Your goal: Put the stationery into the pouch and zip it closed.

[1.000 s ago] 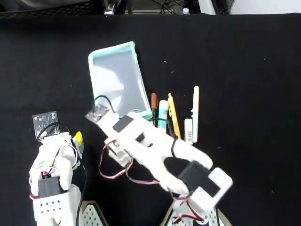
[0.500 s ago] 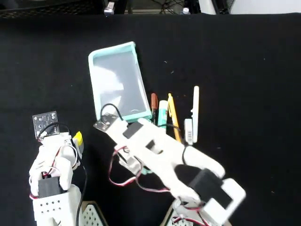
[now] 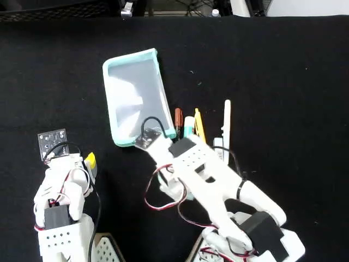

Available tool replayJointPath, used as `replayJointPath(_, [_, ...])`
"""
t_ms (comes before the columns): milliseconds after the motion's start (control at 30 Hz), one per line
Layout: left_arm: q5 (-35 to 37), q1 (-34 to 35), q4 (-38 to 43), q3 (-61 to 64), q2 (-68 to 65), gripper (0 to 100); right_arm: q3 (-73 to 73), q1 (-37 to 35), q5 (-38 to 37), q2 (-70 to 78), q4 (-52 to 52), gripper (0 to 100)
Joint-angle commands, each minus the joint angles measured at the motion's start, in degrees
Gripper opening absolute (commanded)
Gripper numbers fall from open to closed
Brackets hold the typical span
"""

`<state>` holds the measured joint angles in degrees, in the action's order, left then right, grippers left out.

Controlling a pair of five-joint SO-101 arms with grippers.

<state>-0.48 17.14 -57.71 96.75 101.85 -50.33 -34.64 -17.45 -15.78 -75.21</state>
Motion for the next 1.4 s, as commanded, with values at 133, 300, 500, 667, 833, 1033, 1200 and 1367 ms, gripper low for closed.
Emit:
replayJointPath(133, [0.5,0.0,1.2,0.7,-0.1,22,12.9,1.1,-3.3,-1.9,-9.2,21.6])
replayJointPath(300, [0.5,0.0,1.2,0.7,-0.1,22,21.4,0.9,3.0,-1.3,-7.8,21.7])
replayJointPath(500, [0.5,0.0,1.2,0.7,-0.1,22,22.5,-1.3,15.7,6.2,-0.9,28.9])
replayJointPath(667, [0.5,0.0,1.2,0.7,-0.1,22,26.7,-4.0,19.2,17.5,0.8,34.2])
replayJointPath(833, [0.5,0.0,1.2,0.7,-0.1,22,33.4,-2.7,19.7,27.0,0.8,26.3])
replayJointPath(1033, [0.5,0.0,1.2,0.7,0.0,22,40.0,-1.5,22.9,34.7,1.0,25.9])
replayJointPath(1200, [0.5,0.0,1.2,0.7,0.0,22,43.9,-1.5,23.9,39.8,0.8,24.7])
replayJointPath(1367, [0.5,0.0,1.2,0.7,0.0,22,46.4,-1.6,23.2,43.2,1.2,7.4])
